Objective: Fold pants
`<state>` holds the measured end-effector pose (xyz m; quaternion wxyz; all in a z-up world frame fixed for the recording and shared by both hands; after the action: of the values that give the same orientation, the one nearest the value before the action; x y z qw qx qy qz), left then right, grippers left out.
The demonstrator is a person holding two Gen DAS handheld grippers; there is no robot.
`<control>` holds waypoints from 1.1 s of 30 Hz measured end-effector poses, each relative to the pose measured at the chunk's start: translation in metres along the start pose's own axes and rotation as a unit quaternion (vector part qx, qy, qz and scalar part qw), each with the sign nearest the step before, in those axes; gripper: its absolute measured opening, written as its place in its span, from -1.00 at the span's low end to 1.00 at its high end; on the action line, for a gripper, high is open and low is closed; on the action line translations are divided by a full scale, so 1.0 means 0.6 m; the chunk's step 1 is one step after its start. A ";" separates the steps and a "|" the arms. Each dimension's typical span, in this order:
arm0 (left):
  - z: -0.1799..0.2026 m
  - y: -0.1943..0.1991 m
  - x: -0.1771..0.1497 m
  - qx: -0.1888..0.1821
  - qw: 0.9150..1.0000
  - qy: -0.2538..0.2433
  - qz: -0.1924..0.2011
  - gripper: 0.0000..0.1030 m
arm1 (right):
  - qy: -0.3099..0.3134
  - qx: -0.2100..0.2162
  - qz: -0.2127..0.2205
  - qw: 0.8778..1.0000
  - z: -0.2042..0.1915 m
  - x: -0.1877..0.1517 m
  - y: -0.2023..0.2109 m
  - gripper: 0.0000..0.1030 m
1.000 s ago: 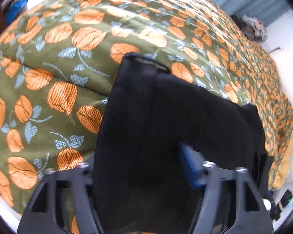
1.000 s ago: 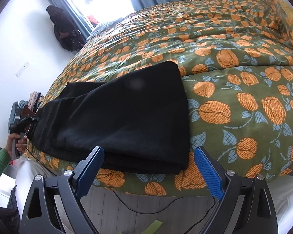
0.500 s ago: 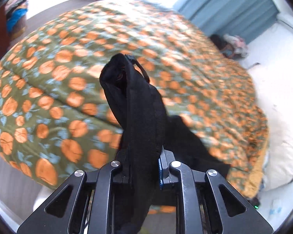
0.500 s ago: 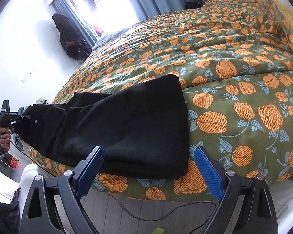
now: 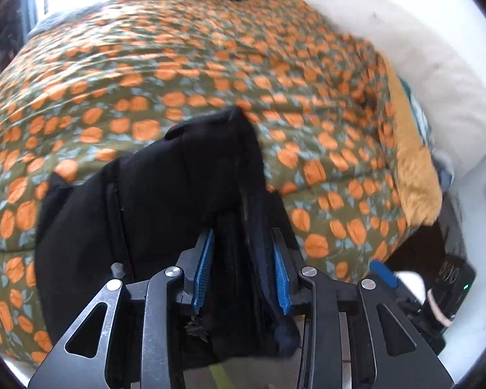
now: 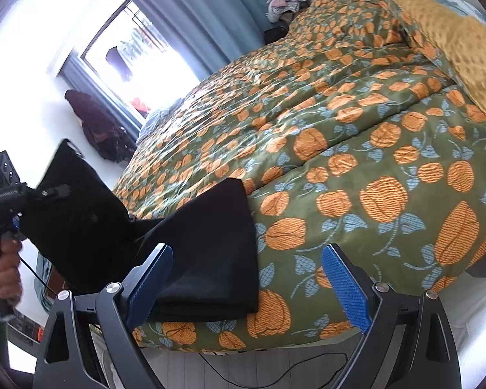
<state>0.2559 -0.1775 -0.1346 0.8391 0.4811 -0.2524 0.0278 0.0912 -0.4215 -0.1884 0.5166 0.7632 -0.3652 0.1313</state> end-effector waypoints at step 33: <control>-0.284 0.232 -0.197 0.123 0.956 0.222 0.148 0.40 | -0.032 0.000 0.004 0.999 0.035 0.007 0.017 0.80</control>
<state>0.1801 0.0601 -0.1474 0.7946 0.5196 -0.1228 0.2890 0.0833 -0.4440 -0.1878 0.5040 0.7655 -0.3850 0.1086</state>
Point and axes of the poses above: each gripper's, at about its wrist camera, not at the fingertips, and y roughly against the way its jaws point, z to its right, x to its top, the point moved 2 cm from there along -y, roughly the way its jaws point, and after that the axes turned 11 degrees about -x, right-handed, at the moved point
